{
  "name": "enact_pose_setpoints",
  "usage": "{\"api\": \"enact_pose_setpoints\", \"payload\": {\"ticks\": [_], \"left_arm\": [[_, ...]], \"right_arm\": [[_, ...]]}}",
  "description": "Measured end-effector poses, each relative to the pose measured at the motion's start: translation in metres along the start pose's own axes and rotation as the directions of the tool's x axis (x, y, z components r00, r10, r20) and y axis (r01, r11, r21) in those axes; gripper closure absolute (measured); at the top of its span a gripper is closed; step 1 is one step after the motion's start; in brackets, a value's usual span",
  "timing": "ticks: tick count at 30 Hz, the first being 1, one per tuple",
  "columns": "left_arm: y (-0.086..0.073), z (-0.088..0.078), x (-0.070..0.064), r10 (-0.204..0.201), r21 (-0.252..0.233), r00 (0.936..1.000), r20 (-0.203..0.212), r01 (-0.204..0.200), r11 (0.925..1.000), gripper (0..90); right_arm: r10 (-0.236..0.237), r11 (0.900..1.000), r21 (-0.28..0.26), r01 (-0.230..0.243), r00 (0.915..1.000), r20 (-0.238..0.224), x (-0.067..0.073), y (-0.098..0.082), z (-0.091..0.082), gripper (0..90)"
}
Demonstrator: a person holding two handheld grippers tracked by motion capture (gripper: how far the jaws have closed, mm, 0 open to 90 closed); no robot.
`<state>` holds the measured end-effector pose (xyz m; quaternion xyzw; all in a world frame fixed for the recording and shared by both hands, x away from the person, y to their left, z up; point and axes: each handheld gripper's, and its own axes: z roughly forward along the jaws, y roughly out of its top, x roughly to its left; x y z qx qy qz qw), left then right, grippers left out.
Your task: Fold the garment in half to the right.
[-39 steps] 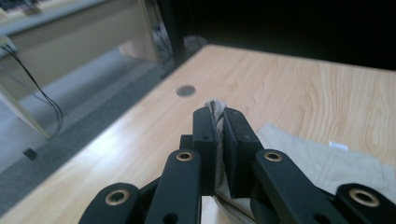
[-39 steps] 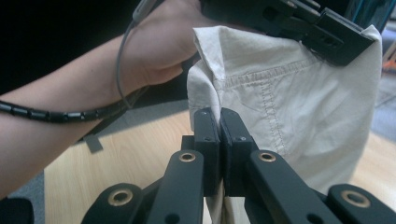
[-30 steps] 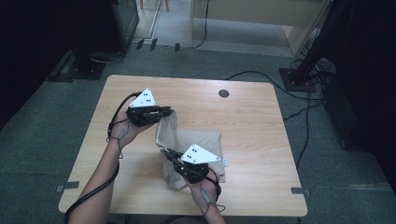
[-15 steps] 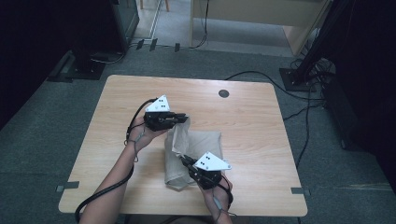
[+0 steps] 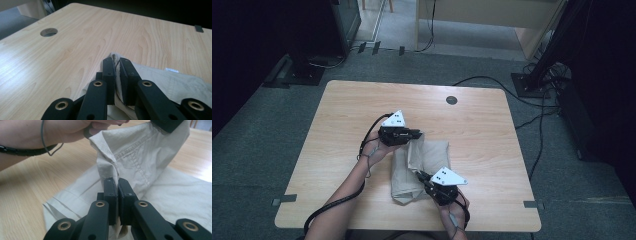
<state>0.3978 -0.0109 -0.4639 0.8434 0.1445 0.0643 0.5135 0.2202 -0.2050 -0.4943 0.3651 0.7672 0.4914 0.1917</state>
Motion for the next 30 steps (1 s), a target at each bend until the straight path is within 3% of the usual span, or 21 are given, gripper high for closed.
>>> {"api": "enact_pose_setpoints", "payload": {"ticks": [16, 24, 30], "left_arm": [[-0.002, 0.028, -0.005, 0.035, 0.075, 0.9993, -0.011, -0.034, 0.9966, 82.8], [-0.002, 0.042, -0.009, 0.055, 0.098, 0.9985, -0.006, -0.054, 0.9937, 82.1], [0.001, 0.05, -0.014, 0.088, 0.143, 0.996, -0.01, -0.086, 0.986, 80.3]], "right_arm": [[0.025, 0.999, 0.041, -0.025, 0.9997, 0.0, -0.018, -0.018, -0.003, 85.6], [-0.01, 0.998, 0.06, 0.009, 0.9998, 0.015, -0.025, -0.022, -0.008, 85.1], [-0.03, 0.997, 0.074, 0.028, 0.9994, 0.02, -0.029, -0.027, -0.011, 83.1]]}}
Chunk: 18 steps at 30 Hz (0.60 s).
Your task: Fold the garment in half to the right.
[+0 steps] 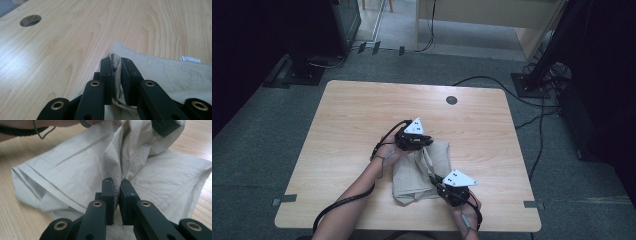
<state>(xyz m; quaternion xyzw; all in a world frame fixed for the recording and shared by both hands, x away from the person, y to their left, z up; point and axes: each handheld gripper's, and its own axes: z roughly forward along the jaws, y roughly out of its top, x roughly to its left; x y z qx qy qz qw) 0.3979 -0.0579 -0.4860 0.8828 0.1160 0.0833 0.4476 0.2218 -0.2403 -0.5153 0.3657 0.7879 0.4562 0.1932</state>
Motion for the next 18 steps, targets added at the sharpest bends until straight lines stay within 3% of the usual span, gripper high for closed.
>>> {"api": "enact_pose_setpoints", "payload": {"ticks": [4, 8, 12, 14, 18], "left_arm": [[0.004, 0.002, 0.0, -0.016, -0.007, 0.9996, 0.022, 0.017, 0.9998, 75.5], [0.006, -0.001, 0.002, -0.05, -0.056, 0.9975, 0.05, 0.053, 0.997, 61.5], [0.011, -0.008, 0.004, -0.093, -0.122, 0.9924, 0.082, 0.102, 0.9873, 50.2], [0.014, -0.013, 0.005, -0.101, -0.159, 0.9914, 0.083, 0.114, 0.9807, 40.8], [0.017, -0.025, 0.009, -0.124, -0.207, 0.9891, 0.079, 0.138, 0.9685, 32.8]], "right_arm": [[-0.006, 1.0, -0.004, 0.006, 0.9998, -0.021, -0.003, -0.001, -0.004, 77.3], [-0.018, 0.999, -0.028, 0.016, 0.9976, -0.067, -0.006, 0.0, -0.011, 60.9], [-0.011, 0.998, -0.064, 0.004, 0.9946, -0.103, -0.01, 0.002, -0.017, 53.1], [-0.026, 0.997, -0.079, 0.018, 0.9943, -0.103, -0.01, 0.004, -0.02, 50.8], [-0.065, 0.991, -0.123, 0.053, 0.9935, -0.094, -0.01, 0.01, -0.028, 49.0]]}}
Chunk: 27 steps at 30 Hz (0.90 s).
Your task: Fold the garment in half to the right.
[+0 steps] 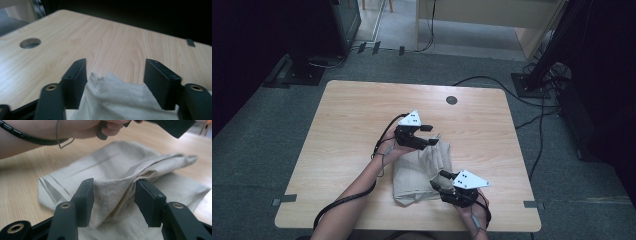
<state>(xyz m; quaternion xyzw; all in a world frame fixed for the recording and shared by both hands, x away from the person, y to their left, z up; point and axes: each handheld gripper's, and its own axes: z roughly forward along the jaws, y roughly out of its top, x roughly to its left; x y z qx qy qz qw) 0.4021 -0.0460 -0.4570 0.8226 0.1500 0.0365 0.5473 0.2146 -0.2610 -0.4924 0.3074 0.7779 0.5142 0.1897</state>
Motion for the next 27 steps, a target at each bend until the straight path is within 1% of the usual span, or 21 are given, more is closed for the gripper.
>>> {"api": "enact_pose_setpoints", "payload": {"ticks": [1, 3, 5, 7, 8, 10, 12, 13, 16, 18, 22, 24, 25, 27], "left_arm": [[0.0, -0.003, 0.001, -0.002, -0.002, 1.0, -0.005, 0.002, 1.0, 31.3], [-0.001, -0.008, 0.001, 0.004, 0.004, 0.9995, -0.03, -0.003, 1.0, 30.9], [-0.006, -0.013, 0.002, 0.004, 0.02, 0.9986, -0.054, -0.003, 0.9998, 30.6], [-0.012, -0.018, 0.002, 0.001, 0.036, 0.9972, -0.074, 0.002, 0.9994, 30.4], [-0.015, -0.02, 0.002, -0.001, 0.049, 0.9962, -0.087, 0.005, 0.9988, 30.4], [-0.022, -0.023, 0.002, 0.005, 0.077, 0.993, -0.118, 0.004, 0.997, 30.4], [-0.029, -0.025, 0.002, 0.014, 0.1, 0.9909, -0.134, 0.0, 0.995, 29.8], [-0.032, -0.026, 0.002, 0.017, 0.111, 0.9899, -0.141, -0.001, 0.9938, 29.8], [-0.039, -0.028, 0.003, 0.02, 0.127, 0.9881, -0.152, -0.001, 0.9919, 29.7], [-0.043, -0.029, 0.004, 0.017, 0.137, 0.9869, -0.161, 0.005, 0.9905, 29.5], [-0.048, -0.031, 0.006, 0.017, 0.147, 0.9842, -0.176, 0.009, 0.9891, 28.5], [-0.051, -0.032, 0.008, 0.011, 0.152, 0.9835, -0.181, 0.017, 0.9882, 28.4], [-0.053, -0.031, 0.01, 0.01, 0.161, 0.9825, -0.186, 0.02, 0.9867, 28.5], [-0.057, -0.029, 0.012, 0.014, 0.191, 0.9776, -0.21, 0.027, 0.9813, 28.5]], "right_arm": [[-0.001, 1.0, -0.018, 0.001, 1.0, -0.001, -0.001, 0.002, -0.002, 48.6], [0.013, 0.999, -0.053, -0.014, 0.9999, -0.01, -0.002, 0.005, -0.006, 48.5], [0.013, 0.996, -0.088, -0.014, 0.9998, -0.015, -0.003, 0.009, -0.009, 48.5], [0.019, 0.994, -0.104, -0.022, 0.9993, -0.031, -0.005, 0.013, -0.01, 47.9], [0.02, 0.995, -0.1, -0.024, 0.9991, -0.036, -0.006, 0.015, -0.009, 47.8], [0.009, 0.998, -0.057, -0.011, 0.9993, -0.037, -0.009, 0.018, -0.003, 46.0], [-0.002, 1.0, 0.004, 0.002, 0.9994, -0.035, -0.012, 0.019, 0.007, 45.7], [-0.006, 0.999, 0.033, 0.007, 0.9993, -0.036, -0.013, 0.019, 0.013, 45.7], [-0.004, 0.996, 0.085, 0.009, 0.9988, -0.05, -0.017, 0.017, 0.028, 45.8], [-0.012, 0.992, 0.121, 0.017, 0.9989, -0.045, -0.019, 0.016, 0.037, 46.0], [-0.003, 0.986, 0.165, 0.011, 0.999, -0.044, -0.025, 0.012, 0.048, 46.0], [0.005, 0.982, 0.187, 0.002, 0.9992, -0.04, -0.029, 0.01, 0.051, 45.9], [0.009, 0.981, 0.196, -0.001, 0.9992, -0.039, -0.03, 0.009, 0.053, 45.9], [0.01, 0.978, 0.21, -0.004, 0.9997, -0.024, -0.032, 0.006, 0.055, 45.8]]}}
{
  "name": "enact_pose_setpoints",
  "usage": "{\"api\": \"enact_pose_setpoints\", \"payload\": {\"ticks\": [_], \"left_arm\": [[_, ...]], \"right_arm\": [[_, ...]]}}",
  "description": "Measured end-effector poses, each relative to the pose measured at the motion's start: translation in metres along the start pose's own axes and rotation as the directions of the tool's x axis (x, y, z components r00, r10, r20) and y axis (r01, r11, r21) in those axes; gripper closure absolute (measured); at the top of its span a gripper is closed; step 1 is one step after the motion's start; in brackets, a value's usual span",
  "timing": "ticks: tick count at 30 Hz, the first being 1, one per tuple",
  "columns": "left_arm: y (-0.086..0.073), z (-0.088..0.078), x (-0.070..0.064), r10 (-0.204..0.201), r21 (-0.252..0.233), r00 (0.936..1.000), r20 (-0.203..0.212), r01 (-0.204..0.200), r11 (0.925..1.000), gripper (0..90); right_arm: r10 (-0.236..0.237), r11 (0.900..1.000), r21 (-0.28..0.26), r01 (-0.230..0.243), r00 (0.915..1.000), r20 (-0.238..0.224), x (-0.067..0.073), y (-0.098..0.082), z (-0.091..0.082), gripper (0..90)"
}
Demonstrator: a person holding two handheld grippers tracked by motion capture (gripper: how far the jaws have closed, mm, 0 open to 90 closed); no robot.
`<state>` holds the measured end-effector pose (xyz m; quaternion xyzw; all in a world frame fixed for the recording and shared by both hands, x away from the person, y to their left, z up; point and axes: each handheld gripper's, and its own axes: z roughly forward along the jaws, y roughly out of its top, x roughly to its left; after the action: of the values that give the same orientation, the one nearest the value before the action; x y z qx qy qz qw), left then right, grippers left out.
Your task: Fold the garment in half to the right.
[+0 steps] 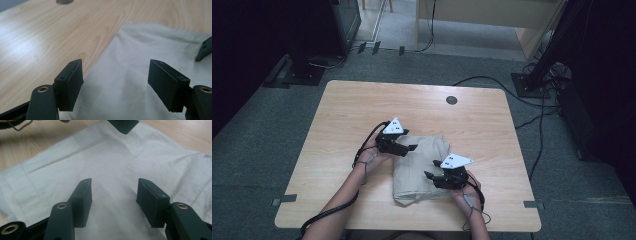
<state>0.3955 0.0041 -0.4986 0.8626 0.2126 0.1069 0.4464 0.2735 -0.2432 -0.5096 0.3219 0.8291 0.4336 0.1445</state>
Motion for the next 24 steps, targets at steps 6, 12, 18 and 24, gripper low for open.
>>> {"api": "enact_pose_setpoints", "payload": {"ticks": [6, 12, 18, 24], "left_arm": [[-0.012, 0.01, 0.006, -0.028, 0.048, 0.9995, -0.016, 0.028, 0.9985, 28.5], [-0.012, 0.002, 0.002, -0.025, 0.049, 0.9985, -0.049, 0.028, 0.9984, 28.5], [-0.014, -0.009, -0.003, -0.045, 0.008, 0.9974, -0.056, 0.046, 0.9989, 26.2], [-0.021, -0.015, -0.006, -0.085, -0.03, 0.9955, -0.043, 0.083, 0.9961, 26.2]], "right_arm": [[0.007, 0.999, 0.044, -0.009, 0.9994, 0.034, -0.005, -0.004, 0.004, 44.5], [-0.009, 0.995, 0.097, 0.01, 1.0, -0.003, -0.005, -0.004, 0.003, 43.7], [-0.019, 0.997, 0.076, 0.02, 0.9996, -0.02, -0.01, 0.006, 0.001, 39.1], [-0.057, 0.994, 0.091, 0.062, 0.9972, -0.049, -0.019, 0.01, 0.008, 37.2]]}}
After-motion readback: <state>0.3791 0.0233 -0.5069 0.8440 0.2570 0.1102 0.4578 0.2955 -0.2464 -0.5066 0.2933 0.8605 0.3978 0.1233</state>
